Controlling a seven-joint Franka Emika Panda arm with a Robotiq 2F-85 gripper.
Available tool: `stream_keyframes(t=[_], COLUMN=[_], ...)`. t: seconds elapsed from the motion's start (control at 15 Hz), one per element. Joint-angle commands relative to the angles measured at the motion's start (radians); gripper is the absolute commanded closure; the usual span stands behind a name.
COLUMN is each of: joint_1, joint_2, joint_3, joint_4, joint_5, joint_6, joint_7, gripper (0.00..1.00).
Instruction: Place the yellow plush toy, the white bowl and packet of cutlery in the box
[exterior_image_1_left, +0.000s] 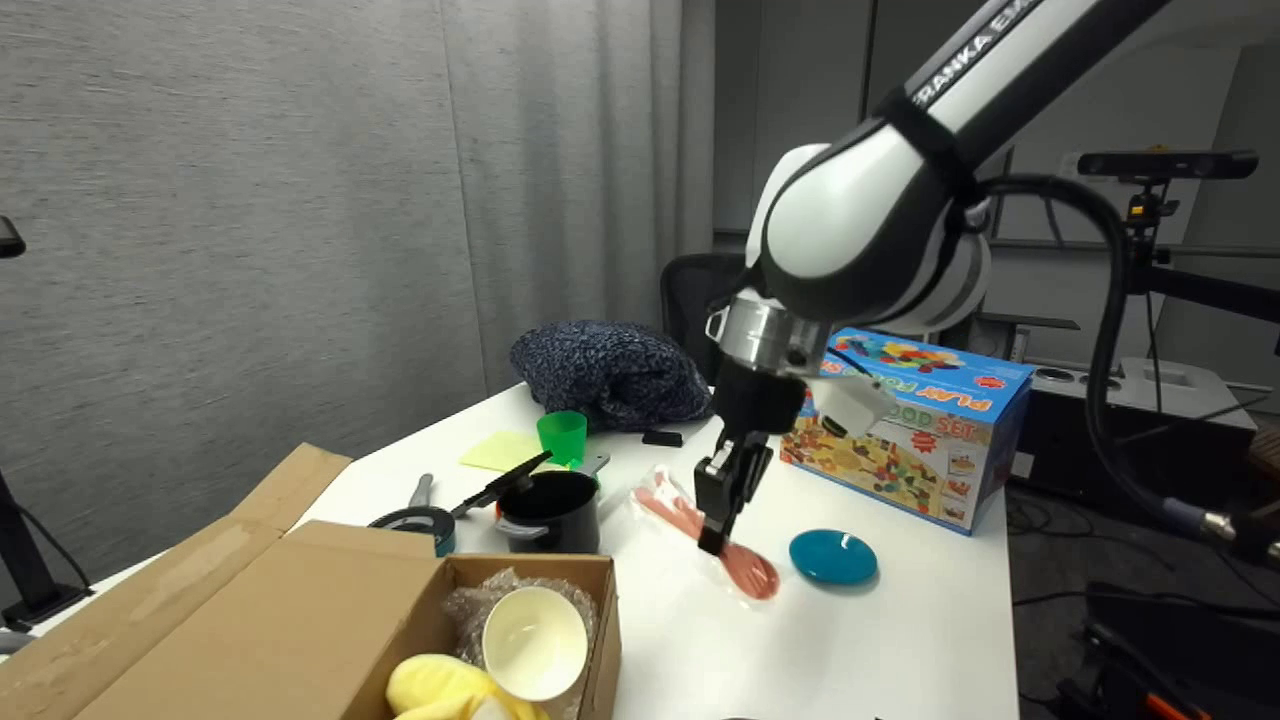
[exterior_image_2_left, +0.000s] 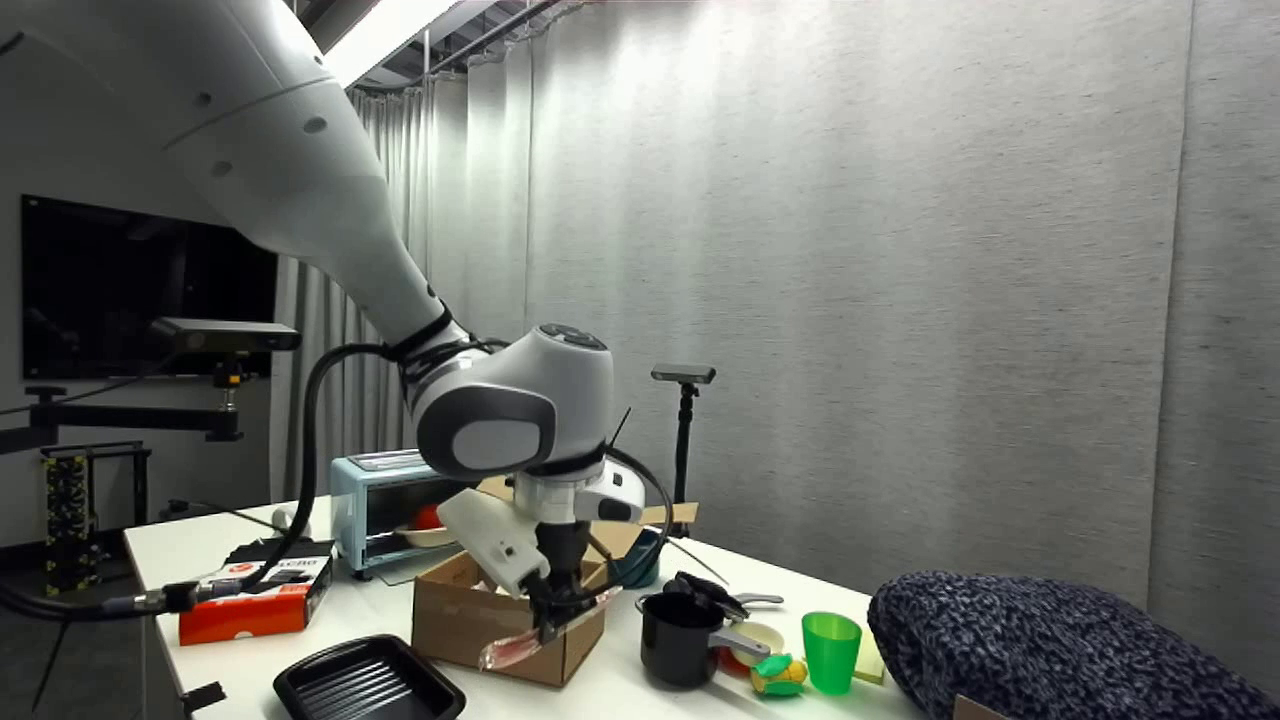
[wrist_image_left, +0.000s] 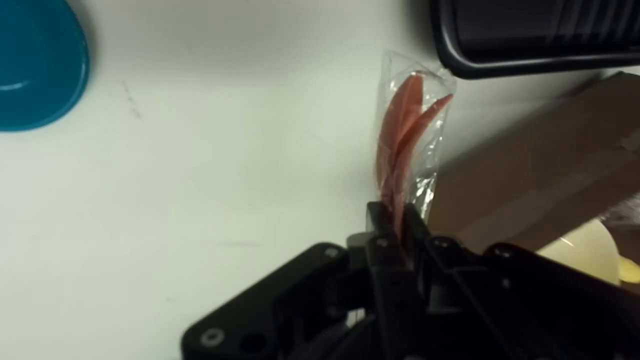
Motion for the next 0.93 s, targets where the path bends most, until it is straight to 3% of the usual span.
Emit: stream_keyframes(t=[0.0, 0.27, 0.53, 0.87], joint_1=[0.012, 0.061, 0.085, 0.093], joint_2=[-0.135, -0.122, -0.009, 0.159], joint_3=[-0.001, -0.034, -0.017, 0.018], joint_4=[-0.006, 0.071, 0.191, 0.360], joint_5=[0.169, 0.285, 0.382, 0.310], joint_6=[-0.047, -0.069, -0.108, -0.184], joint_7=[-0.175, -0.296, -0.376, -0.332], gripper=[0.98, 0.98, 0.98, 0.98])
